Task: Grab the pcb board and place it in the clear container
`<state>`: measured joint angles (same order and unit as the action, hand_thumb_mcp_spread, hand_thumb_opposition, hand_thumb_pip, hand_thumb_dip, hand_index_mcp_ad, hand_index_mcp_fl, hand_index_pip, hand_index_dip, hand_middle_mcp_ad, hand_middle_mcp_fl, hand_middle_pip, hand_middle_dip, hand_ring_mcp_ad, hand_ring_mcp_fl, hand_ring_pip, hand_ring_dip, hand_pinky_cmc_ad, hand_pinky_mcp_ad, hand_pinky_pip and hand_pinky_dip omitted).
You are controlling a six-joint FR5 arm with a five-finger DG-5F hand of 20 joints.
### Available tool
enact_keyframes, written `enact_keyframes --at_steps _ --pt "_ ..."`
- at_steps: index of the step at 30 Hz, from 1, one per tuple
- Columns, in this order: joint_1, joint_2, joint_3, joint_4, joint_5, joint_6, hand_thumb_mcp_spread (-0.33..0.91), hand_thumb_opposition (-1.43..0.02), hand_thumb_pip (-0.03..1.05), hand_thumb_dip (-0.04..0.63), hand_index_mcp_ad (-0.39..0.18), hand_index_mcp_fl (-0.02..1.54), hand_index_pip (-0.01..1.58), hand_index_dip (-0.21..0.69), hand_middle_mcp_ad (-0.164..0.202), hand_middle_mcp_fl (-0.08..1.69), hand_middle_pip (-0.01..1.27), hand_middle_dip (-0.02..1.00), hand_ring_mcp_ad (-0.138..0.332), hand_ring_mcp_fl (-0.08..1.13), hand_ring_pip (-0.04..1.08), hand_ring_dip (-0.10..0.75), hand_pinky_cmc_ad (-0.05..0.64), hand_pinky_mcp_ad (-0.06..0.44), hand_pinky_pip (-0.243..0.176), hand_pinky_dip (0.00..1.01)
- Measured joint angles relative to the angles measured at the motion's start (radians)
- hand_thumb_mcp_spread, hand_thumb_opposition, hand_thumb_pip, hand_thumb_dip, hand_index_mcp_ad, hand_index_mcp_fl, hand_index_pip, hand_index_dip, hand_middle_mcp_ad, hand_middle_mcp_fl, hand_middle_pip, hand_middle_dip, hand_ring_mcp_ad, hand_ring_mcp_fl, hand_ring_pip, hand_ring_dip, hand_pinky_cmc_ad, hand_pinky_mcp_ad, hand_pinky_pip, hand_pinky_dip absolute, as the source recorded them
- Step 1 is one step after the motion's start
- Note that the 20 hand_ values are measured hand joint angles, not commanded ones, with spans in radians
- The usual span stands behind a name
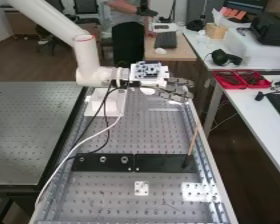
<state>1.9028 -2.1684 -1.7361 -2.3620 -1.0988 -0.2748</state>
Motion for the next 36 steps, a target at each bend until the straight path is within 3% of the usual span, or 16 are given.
enact_keyframes --at_steps 17,25,36 --pt "-0.008 -0.037 0.032 -0.033 -0.016 0.031 0.71 -0.91 0.37 0.202 -0.152 0.8 1.13 0.257 -0.01 0.15 0.13 0.17 0.215 0.08 0.1 0.075 0.342 0.183 -0.047 0.2" --pt "-0.011 -0.029 0.019 -0.034 -0.014 0.031 0.64 -0.85 0.35 0.206 -0.154 0.56 1.01 0.248 -0.009 0.15 0.13 0.17 0.216 0.08 0.1 0.075 0.344 0.185 -0.044 0.2" --pt "-0.018 0.005 -0.013 -0.014 -0.006 0.021 0.63 -0.82 0.35 0.209 -0.152 0.52 0.98 0.239 -0.009 0.12 0.13 0.17 0.208 0.07 0.1 0.075 0.344 0.18 -0.044 0.2"
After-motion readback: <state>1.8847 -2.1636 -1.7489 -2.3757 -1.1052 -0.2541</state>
